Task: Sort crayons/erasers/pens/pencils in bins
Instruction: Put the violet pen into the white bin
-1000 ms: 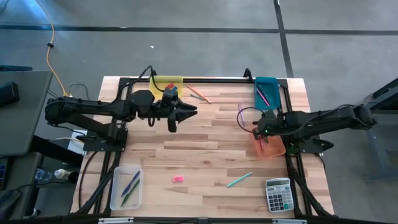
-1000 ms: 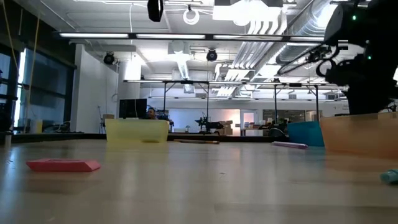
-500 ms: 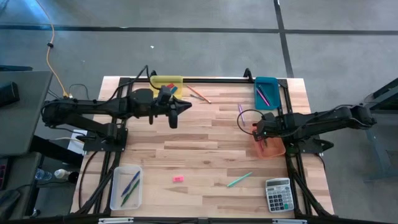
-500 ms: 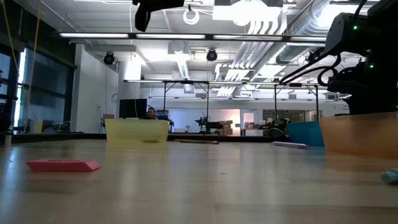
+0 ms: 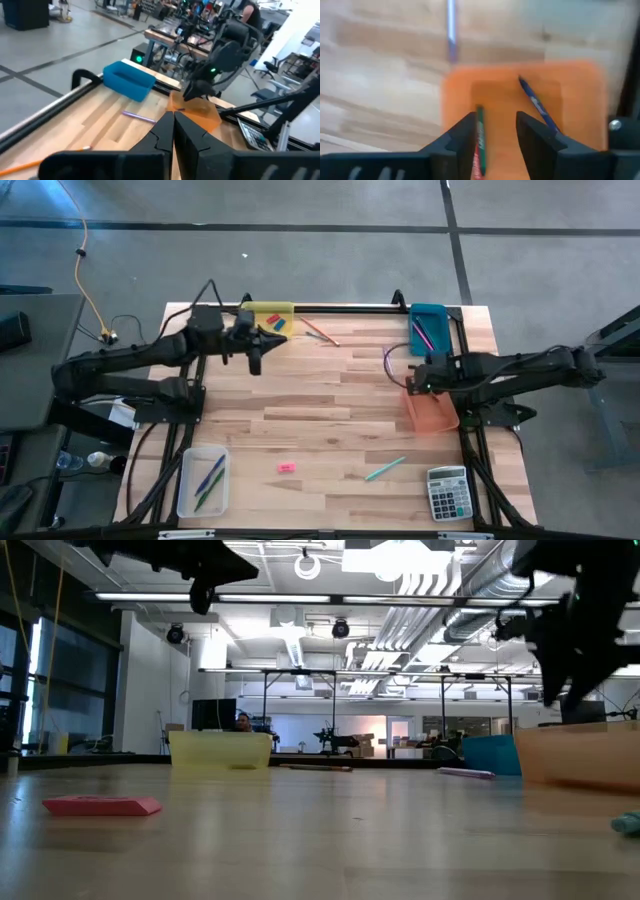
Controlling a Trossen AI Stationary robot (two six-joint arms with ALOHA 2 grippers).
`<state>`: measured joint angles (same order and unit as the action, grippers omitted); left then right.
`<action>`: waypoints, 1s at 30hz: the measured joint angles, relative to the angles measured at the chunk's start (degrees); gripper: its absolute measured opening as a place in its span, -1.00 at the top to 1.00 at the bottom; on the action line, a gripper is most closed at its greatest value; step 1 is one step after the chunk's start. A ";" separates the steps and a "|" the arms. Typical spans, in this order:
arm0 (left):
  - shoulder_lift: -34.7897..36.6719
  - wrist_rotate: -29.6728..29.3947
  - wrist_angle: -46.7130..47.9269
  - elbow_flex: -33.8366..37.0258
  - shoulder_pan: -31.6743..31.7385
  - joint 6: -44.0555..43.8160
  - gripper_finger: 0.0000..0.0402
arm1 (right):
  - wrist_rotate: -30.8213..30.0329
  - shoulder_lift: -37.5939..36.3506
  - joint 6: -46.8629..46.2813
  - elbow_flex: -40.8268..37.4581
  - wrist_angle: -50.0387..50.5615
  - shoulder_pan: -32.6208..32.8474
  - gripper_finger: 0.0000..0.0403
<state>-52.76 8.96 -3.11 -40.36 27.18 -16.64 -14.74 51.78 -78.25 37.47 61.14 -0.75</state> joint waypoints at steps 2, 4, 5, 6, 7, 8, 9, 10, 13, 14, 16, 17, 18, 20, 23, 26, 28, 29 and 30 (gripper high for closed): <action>1.74 2.27 0.15 0.70 2.20 0.72 1.00 | -3.03 0.01 0.48 3.88 0.75 0.00 0.46; 3.31 4.48 0.37 1.10 4.02 0.82 1.00 | -5.81 0.06 1.99 7.07 0.18 -0.02 0.59; 3.99 5.40 0.75 1.18 4.79 0.82 1.00 | -7.44 0.49 2.50 8.58 -0.57 -0.20 0.66; 4.56 5.98 1.25 1.18 5.38 0.83 1.00 | -9.07 0.99 3.69 9.90 -1.79 -0.46 0.72; 5.05 6.08 1.69 1.18 5.76 1.08 1.00 | -10.43 1.72 5.42 11.15 -3.25 -0.84 0.79; 5.43 6.06 2.14 1.18 5.96 1.71 1.00 | -11.40 2.62 7.42 12.35 -4.38 -1.38 0.85; 5.65 6.04 2.38 1.18 5.99 2.26 1.00 | -11.80 3.70 10.02 13.40 -5.74 -2.17 0.91; 5.73 6.04 2.71 1.19 5.97 2.57 1.00 | -11.81 5.02 12.66 14.45 -7.21 -3.08 0.95; 5.82 6.04 3.84 1.20 5.93 2.85 1.00 | -11.25 9.30 21.77 17.03 -12.47 -6.36 0.98; 5.83 6.04 4.29 1.20 5.94 2.40 1.00 | -9.94 10.73 25.64 17.55 -15.14 -7.80 0.97; 5.82 5.94 4.62 1.20 5.83 1.24 1.00 | -5.06 13.51 34.32 18.06 -21.38 -11.14 0.96; 5.82 5.88 4.47 1.20 5.68 1.14 1.00 | -1.55 14.80 38.71 18.06 -25.19 -12.90 0.97; 5.82 5.86 4.34 1.20 5.38 1.42 1.00 | 2.22 16.11 43.06 18.06 -28.58 -14.63 0.98; 5.82 5.01 4.41 1.20 4.75 2.31 1.00 | 8.92 18.70 50.04 18.06 -33.32 -17.83 0.99; 5.82 0.68 4.21 1.20 3.35 -0.06 1.00 | 17.90 22.04 55.16 18.04 -34.70 -22.46 0.99; 5.82 -2.90 5.10 1.20 2.12 -0.74 1.00 | 22.14 24.37 57.55 18.03 -32.35 -25.47 0.99; 5.82 -4.40 6.54 1.20 1.83 -1.24 1.00 | 22.64 25.49 56.99 17.99 -30.48 -26.44 0.99; 5.82 -4.49 7.33 1.20 1.83 -1.47 1.00 | 22.68 25.87 56.73 17.97 -29.74 -26.72 0.98; 5.82 -4.52 7.97 1.20 1.83 -1.64 1.00 | 22.59 26.24 56.65 17.97 -29.34 -26.81 0.97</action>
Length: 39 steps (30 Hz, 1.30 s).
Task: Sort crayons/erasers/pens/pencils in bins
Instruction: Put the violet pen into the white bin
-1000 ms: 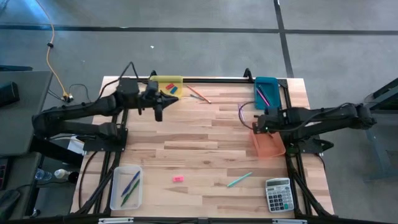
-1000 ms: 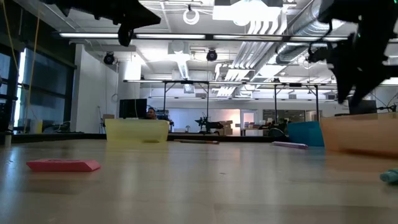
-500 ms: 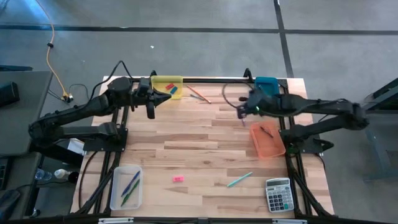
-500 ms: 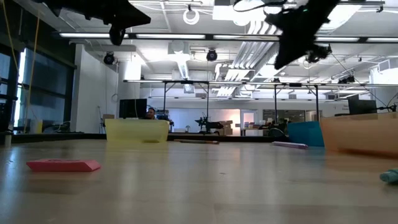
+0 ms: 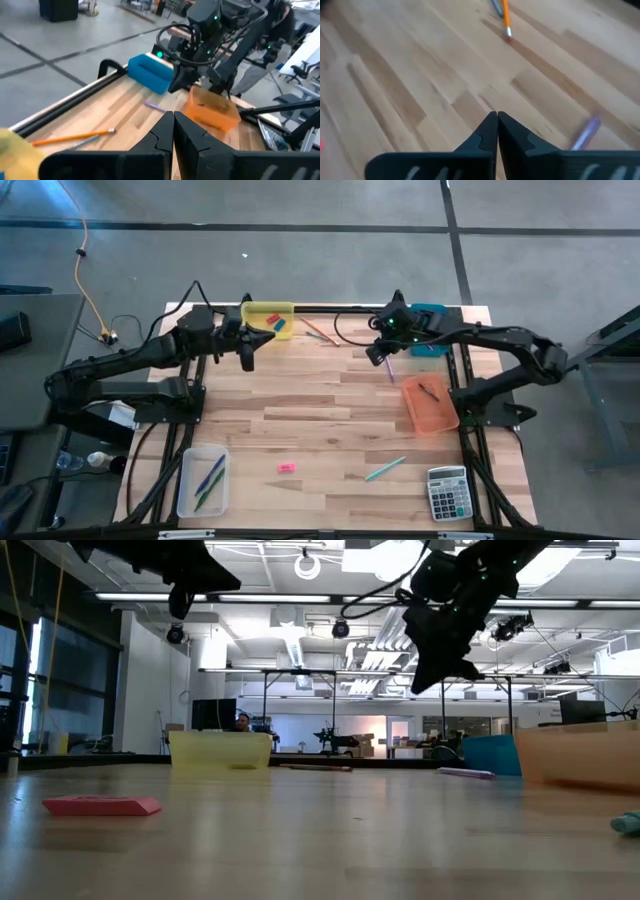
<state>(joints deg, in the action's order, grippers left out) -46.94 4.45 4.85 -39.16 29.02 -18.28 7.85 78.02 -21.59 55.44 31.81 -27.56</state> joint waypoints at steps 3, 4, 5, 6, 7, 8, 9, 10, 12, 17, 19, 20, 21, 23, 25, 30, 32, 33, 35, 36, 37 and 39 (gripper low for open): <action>-0.02 1.27 0.80 0.00 0.56 2.07 1.00 | -2.38 0.89 -2.70 0.00 1.95 0.47 0.90; -0.04 1.84 1.37 0.00 1.04 3.12 1.00 | -3.50 1.26 -4.35 0.00 2.25 0.97 0.86; -0.06 2.92 2.19 0.00 1.83 4.15 1.00 | -4.74 1.66 -5.94 0.00 2.62 1.52 0.82; -0.10 4.24 3.01 0.00 2.75 5.08 1.00 | -5.98 2.11 -7.32 0.00 3.33 2.06 0.77; -0.11 5.64 3.57 0.00 3.84 5.94 1.00 | -7.09 2.67 -8.82 0.00 4.03 2.60 0.71; -0.11 7.44 3.80 0.00 4.83 6.58 1.00 | -8.21 3.30 -10.49 0.00 4.39 3.00 0.66; -0.11 9.46 3.84 0.00 5.78 6.96 1.00 | -8.93 3.86 -12.37 0.00 4.86 3.22 0.60; -0.11 11.60 3.90 0.00 6.65 7.33 1.00 | -9.43 4.55 -14.43 0.00 5.41 3.25 0.55; -0.11 15.39 3.99 0.00 7.91 8.33 1.00 | -9.51 6.31 -18.83 0.00 6.11 2.50 0.45; -1.51 18.27 4.58 0.00 8.88 10.08 1.00 | -8.44 11.81 -21.98 0.00 7.52 -0.05 0.33; -2.00 19.05 4.33 0.00 8.90 9.90 1.00 | -8.39 13.60 -21.97 -0.02 7.87 -0.62 0.32; -2.22 19.30 4.34 0.00 8.82 9.48 1.00 | -8.34 14.29 -21.98 -0.02 8.11 -0.75 0.32; -2.43 19.36 4.34 0.00 8.65 9.00 1.00 | -8.33 14.82 -21.98 -0.02 8.53 -0.75 0.32; -2.66 19.34 3.98 0.00 8.23 8.35 1.00 | -8.53 15.42 -21.95 -0.02 9.18 -0.71 0.32; -2.71 18.84 2.97 0.00 7.85 7.93 1.00 | -9.43 15.72 -22.12 -0.02 10.65 -0.67 0.32; -2.69 17.64 0.36 0.00 7.61 6.61 1.00 | -11.07 15.85 -22.40 -0.02 13.01 -1.73 0.32; -2.69 17.42 -0.15 0.00 7.61 6.45 1.00 | -11.07 15.85 -22.00 -0.02 12.80 -2.37 0.32; -2.69 17.40 -0.39 0.00 7.61 6.47 1.00 | -11.06 15.85 -21.94 -0.02 12.74 -2.72 0.32; -2.69 17.40 -0.38 0.00 7.61 6.35 1.00 | -10.98 15.85 -21.58 -0.02 12.68 -3.38 0.32; -2.69 17.40 -0.38 0.00 7.61 6.27 1.00 | -10.91 15.85 -21.43 -0.02 12.66 -3.71 0.32; -2.69 17.40 -0.40 0.00 7.61 6.28 1.00 | -10.90 15.85 -21.12 -0.02 12.62 -4.01 0.32; -2.69 17.23 -0.38 0.00 7.61 6.25 1.00 | -10.91 15.85 -20.54 -0.02 12.54 -4.41 0.32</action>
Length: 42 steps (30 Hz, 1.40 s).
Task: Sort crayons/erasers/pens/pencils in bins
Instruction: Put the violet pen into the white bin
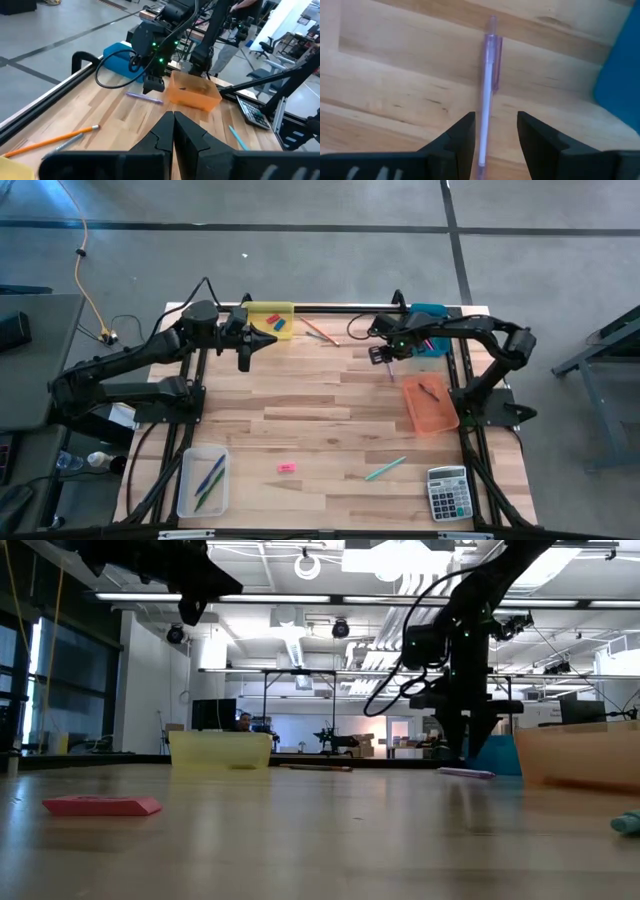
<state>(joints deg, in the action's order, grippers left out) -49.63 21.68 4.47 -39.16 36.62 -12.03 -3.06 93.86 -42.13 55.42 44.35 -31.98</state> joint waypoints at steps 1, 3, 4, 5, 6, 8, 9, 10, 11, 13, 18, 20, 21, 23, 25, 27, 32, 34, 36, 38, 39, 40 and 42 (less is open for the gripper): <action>0.00 -0.01 0.00 0.00 0.00 -0.21 1.00 | 0.00 0.11 0.07 0.00 -0.01 -0.24 0.32; 0.00 0.00 -0.01 0.00 0.00 -1.05 1.00 | 0.13 0.54 0.13 0.00 -0.03 -0.64 0.32; 0.00 0.00 0.01 0.00 0.00 -1.32 1.00 | 0.25 0.93 0.13 0.00 -0.17 -0.68 0.32; 0.00 -0.01 0.00 0.00 -0.02 -1.44 1.00 | 0.52 1.42 0.14 0.00 -0.41 -0.69 0.32; 0.00 0.01 0.00 0.00 -0.02 -1.77 1.00 | 0.89 1.98 0.15 0.00 -0.54 -0.69 0.32; 0.00 0.01 -0.02 0.00 -0.02 -2.53 1.00 | 1.94 3.42 0.16 0.00 -1.36 -0.64 0.32; 0.00 0.02 -0.02 0.00 -0.02 -2.78 1.00 | 2.42 4.09 0.17 0.00 -1.77 -0.50 0.32; 0.00 0.02 -0.02 0.00 -0.04 -2.80 1.00 | 2.77 4.65 0.17 0.00 -2.19 -0.31 0.32; 0.00 0.02 -0.02 0.00 -0.19 -2.80 1.00 | 2.79 5.12 0.17 0.00 -2.78 -0.16 0.32; 0.00 0.01 -0.02 0.00 -0.50 -2.91 1.00 | 2.71 5.91 0.17 0.01 -3.84 0.10 0.32; 0.00 0.02 -0.03 0.00 -1.64 -4.99 1.00 | 3.13 6.43 1.36 0.08 -4.29 0.10 0.45; 0.00 0.04 0.00 0.00 -1.90 -6.54 1.00 | 2.96 6.32 2.09 0.07 -4.35 0.12 0.55; 0.00 0.02 -0.02 0.00 -1.88 -7.58 1.00 | 2.96 6.29 2.50 0.07 -4.44 0.12 0.60; 0.00 -0.01 -0.02 0.00 -1.88 -9.99 1.00 | 2.98 6.29 3.45 0.04 -4.63 0.12 0.70; 0.00 0.00 -0.04 0.00 -1.88 -12.03 1.00 | 2.96 6.29 3.60 0.04 -4.74 0.12 0.79; 0.00 0.02 -0.05 0.00 -1.88 -13.90 1.00 | 3.05 6.13 3.63 0.04 -4.75 0.12 0.88; -0.08 0.01 -0.13 0.00 -1.86 -20.15 1.00 | 4.33 3.70 3.59 -0.12 -6.55 1.41 0.95; -0.43 0.02 -0.09 0.00 -1.87 -22.86 1.00 | 5.26 1.15 3.58 -0.11 -6.32 2.29 0.94; -0.55 -0.01 -0.01 0.00 -2.17 -24.18 0.98 | 5.71 -1.61 3.57 -0.11 -7.06 3.52 0.92; -1.01 0.02 -1.09 -0.01 -2.59 -25.00 0.95 | 5.67 -5.05 3.29 -0.09 -8.27 5.22 0.91; -1.45 0.02 -1.86 -0.02 -2.80 -25.61 0.93 | 5.76 -6.66 2.87 -0.09 -9.27 6.27 0.91; -2.03 0.02 -2.57 -0.02 -3.02 -26.60 0.90 | 5.72 -8.19 2.21 -0.09 -10.28 7.45 0.91; -3.35 0.25 -6.07 -0.02 -3.23 -27.98 0.85 | 5.18 -11.13 1.77 -0.09 -13.10 9.87 0.91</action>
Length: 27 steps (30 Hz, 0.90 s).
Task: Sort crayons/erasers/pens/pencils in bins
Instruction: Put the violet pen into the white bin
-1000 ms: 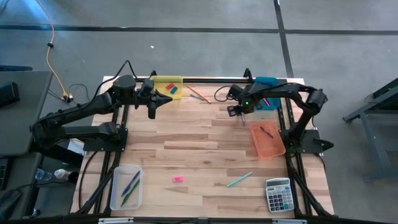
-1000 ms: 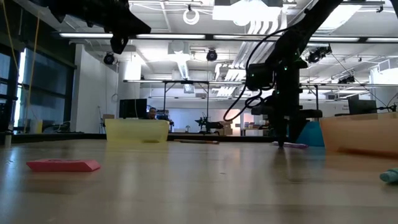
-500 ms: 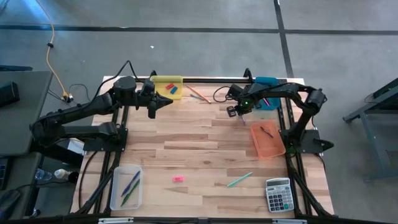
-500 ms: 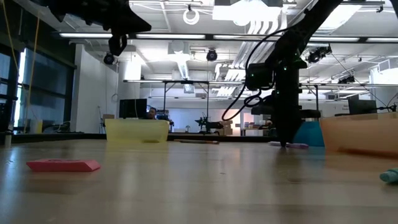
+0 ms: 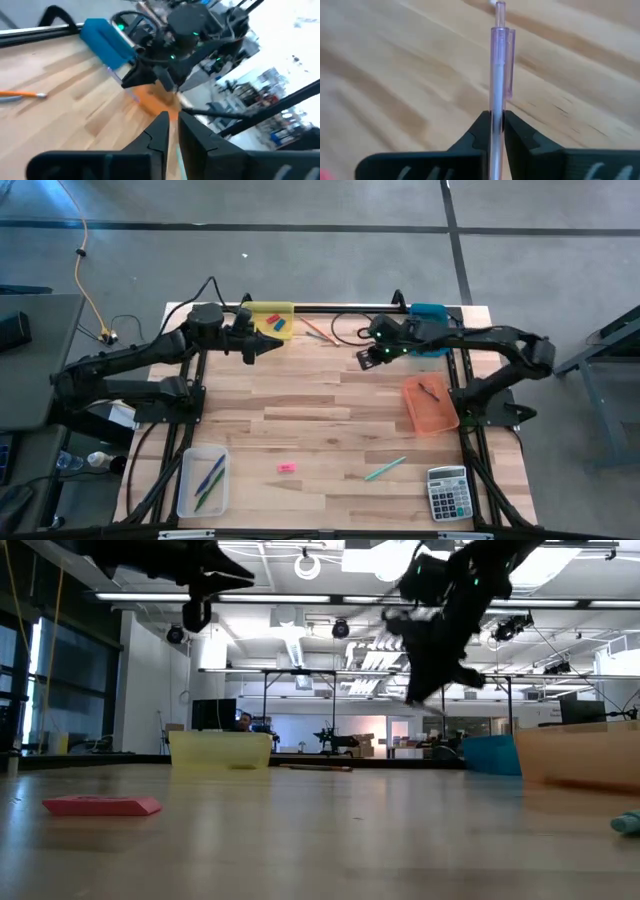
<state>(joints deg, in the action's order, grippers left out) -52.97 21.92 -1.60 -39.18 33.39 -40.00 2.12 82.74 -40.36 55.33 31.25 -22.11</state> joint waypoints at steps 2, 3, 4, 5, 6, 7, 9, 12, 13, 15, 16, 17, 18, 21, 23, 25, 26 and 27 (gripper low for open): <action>-1.66 0.38 -3.25 0.00 -0.38 -1.49 0.80 | -1.50 -2.43 -0.71 0.04 -3.71 2.46 0.91; -2.70 0.51 -4.98 0.00 -0.67 -2.18 0.76 | -2.45 -3.36 -1.16 0.04 -5.44 3.48 0.91; -3.74 0.75 -6.51 0.00 -1.03 -2.82 0.73 | -3.53 -4.16 -1.46 0.04 -7.35 4.66 0.91; -4.95 1.19 -8.73 0.00 -1.45 -3.42 0.69 | -4.37 -4.78 -1.68 0.04 -9.59 5.65 0.91; -6.11 1.84 -10.97 0.00 -1.81 -4.19 0.65 | -5.09 -5.31 -1.66 0.04 -11.69 6.50 0.91; -7.17 2.53 -12.87 0.00 -2.21 -4.97 0.62 | -5.28 -5.70 -1.66 0.04 -13.83 7.31 0.91; -9.17 3.23 -17.20 0.00 -3.06 -5.97 0.54 | -5.37 -6.14 -1.54 0.04 -18.69 8.49 0.91; -11.38 3.33 -23.90 -0.02 -4.22 -5.93 0.42 | -5.38 -6.23 -0.07 0.07 -25.86 9.87 0.91; -11.87 3.34 -25.37 -0.02 -4.37 -6.00 0.38 | -5.33 -6.23 0.33 0.07 -27.94 10.17 0.91; -12.48 3.28 -27.08 -0.22 -4.38 -6.47 0.31 | -5.13 -6.23 0.75 0.07 -31.54 10.73 0.91; -12.55 3.19 -26.95 -0.47 -4.37 -6.80 0.27 | -5.11 -6.23 0.79 0.09 -32.88 10.99 0.91; -12.56 3.03 -26.93 -0.65 -4.36 -6.78 0.24 | -5.11 -6.23 0.79 0.09 -34.10 11.20 0.91; -12.56 2.59 -26.98 -0.80 -4.36 -6.52 0.21 | -4.92 -6.23 0.79 0.09 -35.35 11.40 0.91; -12.60 -0.07 -26.82 -1.37 -4.93 -3.78 0.14 | -2.29 -6.23 1.79 0.09 -39.22 11.75 0.91; -12.83 -0.96 -26.87 -1.89 -5.46 -2.26 0.12 | -1.86 -6.23 2.00 0.11 -40.98 12.08 0.91; -13.36 -1.10 -26.79 -2.63 -5.93 -1.94 0.12 | -1.65 -6.23 2.98 0.11 -42.25 12.41 0.91; -13.75 -1.08 -26.80 -2.96 -6.32 -1.90 0.12 | -1.51 -6.23 3.37 0.09 -43.03 12.62 0.91; -14.29 -1.13 -26.87 -3.30 -6.76 -1.80 0.12 | -1.17 -6.23 3.84 0.11 -43.84 12.80 0.91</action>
<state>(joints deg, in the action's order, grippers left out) -67.26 20.79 -28.46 -42.48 26.63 -41.80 0.95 76.51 -36.52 55.44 -12.59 -9.30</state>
